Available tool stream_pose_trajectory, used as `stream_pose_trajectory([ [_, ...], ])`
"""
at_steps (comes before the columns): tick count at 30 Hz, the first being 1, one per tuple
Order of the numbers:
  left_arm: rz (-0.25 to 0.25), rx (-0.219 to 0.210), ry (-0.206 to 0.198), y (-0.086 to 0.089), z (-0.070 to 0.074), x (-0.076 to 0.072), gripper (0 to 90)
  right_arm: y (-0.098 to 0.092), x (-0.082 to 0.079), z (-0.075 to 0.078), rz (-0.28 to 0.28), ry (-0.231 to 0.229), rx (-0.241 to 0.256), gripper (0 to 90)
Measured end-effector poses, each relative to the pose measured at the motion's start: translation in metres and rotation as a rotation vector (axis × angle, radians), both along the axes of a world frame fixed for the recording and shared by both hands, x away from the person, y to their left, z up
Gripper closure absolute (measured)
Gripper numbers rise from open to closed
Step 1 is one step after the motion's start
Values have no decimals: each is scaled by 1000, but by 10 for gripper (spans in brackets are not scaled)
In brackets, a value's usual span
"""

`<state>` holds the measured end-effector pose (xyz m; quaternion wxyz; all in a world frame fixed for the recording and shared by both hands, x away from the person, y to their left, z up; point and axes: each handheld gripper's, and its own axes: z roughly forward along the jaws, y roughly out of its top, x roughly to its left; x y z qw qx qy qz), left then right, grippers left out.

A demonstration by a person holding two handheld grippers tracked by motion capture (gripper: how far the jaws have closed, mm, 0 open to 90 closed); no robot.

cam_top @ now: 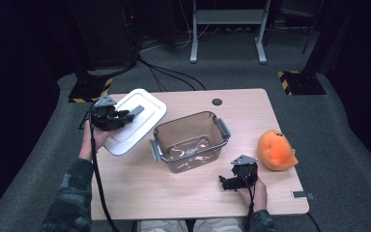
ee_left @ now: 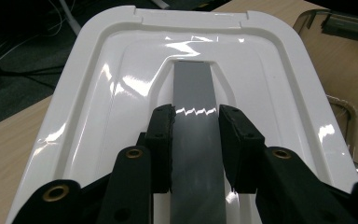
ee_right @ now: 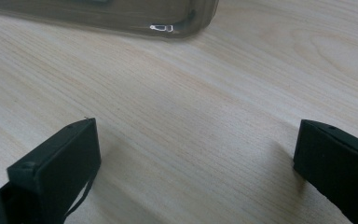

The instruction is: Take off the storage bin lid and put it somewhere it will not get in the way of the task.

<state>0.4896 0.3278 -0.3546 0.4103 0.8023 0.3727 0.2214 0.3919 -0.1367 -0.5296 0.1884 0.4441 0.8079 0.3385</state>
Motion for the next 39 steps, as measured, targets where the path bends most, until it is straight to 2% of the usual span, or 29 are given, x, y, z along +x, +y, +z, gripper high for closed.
stream_pose_trajectory([
  [8, 58, -16, 2, 17, -4, -1, 664, 0, 0, 0, -1, 1, 1, 0],
  [17, 92, -14, 25, 29, -14, 0, 664, 0, 0, 0, -2, 1, 0, 0],
  [30, 131, -20, 63, 37, -33, 3, 664, 0, 0, 0, -2, 0, 0, 0],
  [35, 149, -38, 98, 39, -44, 7, 664, 1, 0, 0, -5, -1, 1, 0],
  [39, 156, -34, 110, 39, -52, 10, 664, 1, 0, 0, -9, 2, 4, 0],
])
